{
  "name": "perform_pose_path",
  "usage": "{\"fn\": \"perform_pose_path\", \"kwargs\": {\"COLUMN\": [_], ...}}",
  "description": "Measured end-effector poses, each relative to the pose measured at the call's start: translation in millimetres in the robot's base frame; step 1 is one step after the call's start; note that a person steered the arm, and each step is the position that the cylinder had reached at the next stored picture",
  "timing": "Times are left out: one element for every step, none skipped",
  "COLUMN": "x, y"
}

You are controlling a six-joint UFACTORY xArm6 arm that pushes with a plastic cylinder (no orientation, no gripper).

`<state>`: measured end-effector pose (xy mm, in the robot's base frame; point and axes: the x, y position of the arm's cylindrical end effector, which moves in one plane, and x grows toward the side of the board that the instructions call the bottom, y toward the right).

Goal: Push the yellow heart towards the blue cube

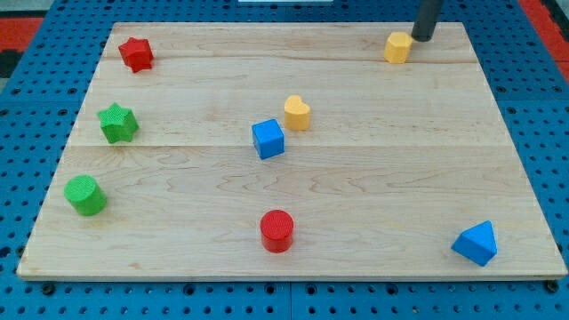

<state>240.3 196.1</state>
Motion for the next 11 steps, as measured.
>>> {"fn": "perform_pose_path", "kwargs": {"x": [49, 52, 26, 20, 30, 20, 14, 55, 78, 38, 49], "y": [-22, -100, -34, -106, -207, -240, -298, -279, -270, -245, -231]}}
